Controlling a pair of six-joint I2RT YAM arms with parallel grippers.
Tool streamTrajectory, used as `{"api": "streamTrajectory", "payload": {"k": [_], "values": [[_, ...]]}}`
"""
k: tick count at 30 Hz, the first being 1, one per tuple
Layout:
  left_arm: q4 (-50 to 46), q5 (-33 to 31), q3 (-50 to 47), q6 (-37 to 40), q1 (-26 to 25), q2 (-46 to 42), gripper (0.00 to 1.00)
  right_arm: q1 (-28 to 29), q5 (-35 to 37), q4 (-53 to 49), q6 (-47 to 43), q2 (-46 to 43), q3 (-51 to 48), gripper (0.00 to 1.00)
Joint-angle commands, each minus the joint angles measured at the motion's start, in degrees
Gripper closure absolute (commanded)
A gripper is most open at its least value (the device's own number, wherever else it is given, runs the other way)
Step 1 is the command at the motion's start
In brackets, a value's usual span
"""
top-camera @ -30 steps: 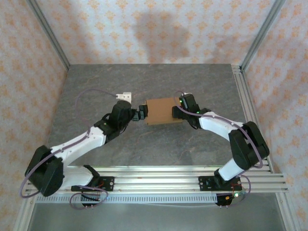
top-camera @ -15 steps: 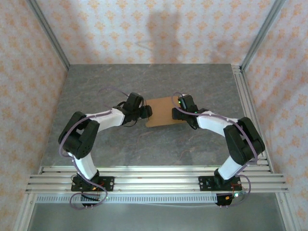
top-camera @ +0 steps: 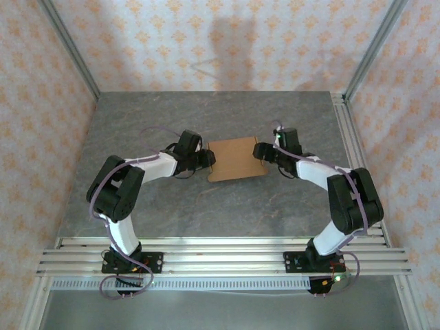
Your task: Fold the paper box
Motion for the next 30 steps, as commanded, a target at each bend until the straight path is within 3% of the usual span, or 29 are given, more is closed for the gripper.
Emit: {"api": "streamTrajectory", "payload": {"k": [1, 6, 14, 30], "values": [[0.39, 2.79, 0.54, 0.54, 1.04, 2.35, 0.66, -1.74, -9.50, 4.94, 4.68, 2.80, 0.23, 0.22], [2.32, 5.42, -0.02, 0.09, 2.01, 3.02, 0.76, -2.20, -13.92, 5.69, 5.50, 5.68, 1.54, 0.23], [3.79, 7.90, -1.70, 2.22, 4.06, 3.19, 0.85, -2.86, -14.39, 8.24, 7.53, 3.70, 0.60, 0.23], [15.54, 18.84, -6.50, 2.66, 9.59, 7.27, 0.93, -3.62, -15.09, 8.17, 9.55, 1.13, 1.08, 0.22]]}}
